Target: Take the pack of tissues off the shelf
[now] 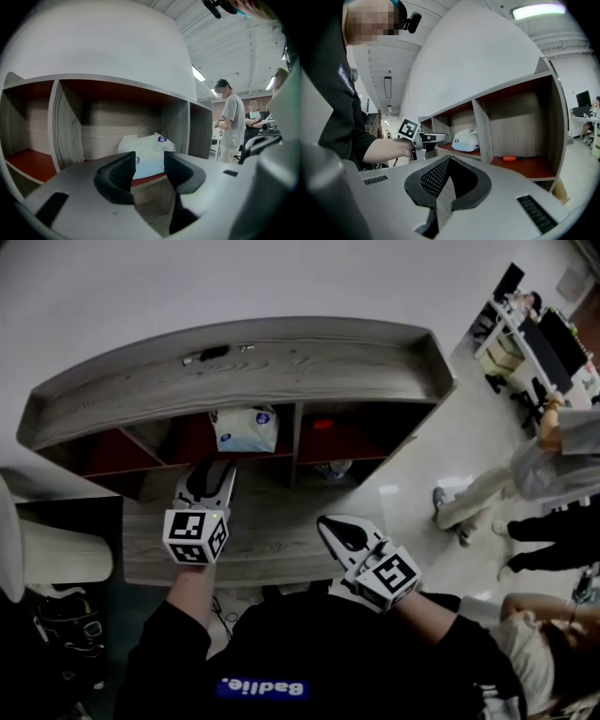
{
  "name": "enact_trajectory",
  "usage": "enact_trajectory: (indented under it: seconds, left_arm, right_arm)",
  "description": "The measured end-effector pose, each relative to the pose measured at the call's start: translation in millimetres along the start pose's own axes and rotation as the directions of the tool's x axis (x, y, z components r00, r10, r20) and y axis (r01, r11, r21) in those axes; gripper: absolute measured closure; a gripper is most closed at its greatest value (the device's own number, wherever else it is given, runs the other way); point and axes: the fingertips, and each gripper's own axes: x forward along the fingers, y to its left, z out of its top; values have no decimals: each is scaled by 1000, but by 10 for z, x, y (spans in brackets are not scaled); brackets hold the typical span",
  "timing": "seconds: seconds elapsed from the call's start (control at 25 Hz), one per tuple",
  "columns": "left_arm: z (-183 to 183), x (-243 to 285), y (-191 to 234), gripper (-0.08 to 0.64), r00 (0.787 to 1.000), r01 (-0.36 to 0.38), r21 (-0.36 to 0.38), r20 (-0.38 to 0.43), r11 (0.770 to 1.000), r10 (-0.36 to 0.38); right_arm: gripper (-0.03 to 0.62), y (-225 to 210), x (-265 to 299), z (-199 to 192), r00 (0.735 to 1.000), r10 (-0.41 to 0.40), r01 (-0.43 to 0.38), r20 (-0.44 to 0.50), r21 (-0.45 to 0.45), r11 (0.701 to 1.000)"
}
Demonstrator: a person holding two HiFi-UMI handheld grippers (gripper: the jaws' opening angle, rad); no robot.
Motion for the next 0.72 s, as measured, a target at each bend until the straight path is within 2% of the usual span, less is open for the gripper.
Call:
enact_trajectory:
  seconds: [0.4, 0.72]
  left_arm:
    - [-64, 368, 222, 310, 997, -33, -2, -66, 999, 33]
    - [-156, 565, 378, 285, 990, -57, -29, -127, 998, 53]
  right_arm:
    - [563, -62, -26, -38, 1000, -6, 6, -15, 7, 1000]
    - [563, -23, -19, -119, 1000, -2, 3, -26, 12, 1000]
